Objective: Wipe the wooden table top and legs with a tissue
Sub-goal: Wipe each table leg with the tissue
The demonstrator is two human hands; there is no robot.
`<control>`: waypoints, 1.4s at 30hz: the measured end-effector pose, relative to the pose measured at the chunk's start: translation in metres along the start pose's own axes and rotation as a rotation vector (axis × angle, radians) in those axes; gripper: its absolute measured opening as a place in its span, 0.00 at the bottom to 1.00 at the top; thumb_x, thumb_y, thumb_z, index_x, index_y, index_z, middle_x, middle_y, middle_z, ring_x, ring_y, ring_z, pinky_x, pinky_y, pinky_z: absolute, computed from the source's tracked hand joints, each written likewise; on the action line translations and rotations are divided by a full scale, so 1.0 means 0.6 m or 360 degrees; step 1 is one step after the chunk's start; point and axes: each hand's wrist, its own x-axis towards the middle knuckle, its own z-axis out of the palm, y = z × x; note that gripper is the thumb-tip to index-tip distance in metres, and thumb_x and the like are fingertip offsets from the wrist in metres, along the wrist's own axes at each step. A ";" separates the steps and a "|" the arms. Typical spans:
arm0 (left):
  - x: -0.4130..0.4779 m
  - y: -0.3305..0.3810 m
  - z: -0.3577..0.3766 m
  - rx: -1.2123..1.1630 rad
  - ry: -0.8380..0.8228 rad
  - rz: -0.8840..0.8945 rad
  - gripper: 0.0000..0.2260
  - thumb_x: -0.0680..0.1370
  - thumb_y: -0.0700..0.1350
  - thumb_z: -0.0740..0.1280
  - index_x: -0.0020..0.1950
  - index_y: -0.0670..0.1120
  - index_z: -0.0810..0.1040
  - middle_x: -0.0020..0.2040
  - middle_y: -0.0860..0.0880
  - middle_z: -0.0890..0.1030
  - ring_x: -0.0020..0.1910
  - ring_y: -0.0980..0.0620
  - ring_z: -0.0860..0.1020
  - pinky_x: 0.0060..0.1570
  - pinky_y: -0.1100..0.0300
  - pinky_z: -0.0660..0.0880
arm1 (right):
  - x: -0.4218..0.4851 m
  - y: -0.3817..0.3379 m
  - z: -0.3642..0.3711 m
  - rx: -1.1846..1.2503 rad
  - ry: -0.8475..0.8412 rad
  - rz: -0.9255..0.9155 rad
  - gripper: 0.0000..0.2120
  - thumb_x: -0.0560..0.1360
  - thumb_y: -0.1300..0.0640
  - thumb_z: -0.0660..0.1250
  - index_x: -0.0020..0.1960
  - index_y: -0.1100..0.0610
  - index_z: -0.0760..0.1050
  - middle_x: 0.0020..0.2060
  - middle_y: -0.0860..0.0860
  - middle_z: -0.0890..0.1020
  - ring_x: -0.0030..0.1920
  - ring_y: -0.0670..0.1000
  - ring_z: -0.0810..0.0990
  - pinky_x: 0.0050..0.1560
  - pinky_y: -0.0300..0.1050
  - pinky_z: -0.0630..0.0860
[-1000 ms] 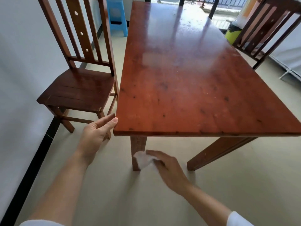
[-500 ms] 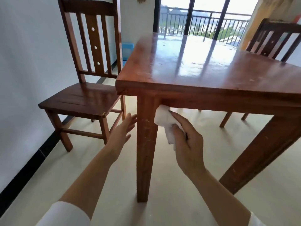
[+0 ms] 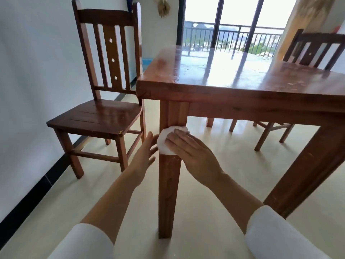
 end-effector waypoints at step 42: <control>-0.026 -0.234 -0.009 0.0083 0.0066 -0.0193 0.28 0.73 0.63 0.53 0.72 0.58 0.62 0.74 0.56 0.63 0.73 0.52 0.63 0.72 0.46 0.58 | -0.256 -0.120 0.138 0.1221 -0.0476 0.0847 0.19 0.75 0.69 0.63 0.60 0.51 0.79 0.56 0.40 0.81 0.56 0.41 0.80 0.54 0.40 0.78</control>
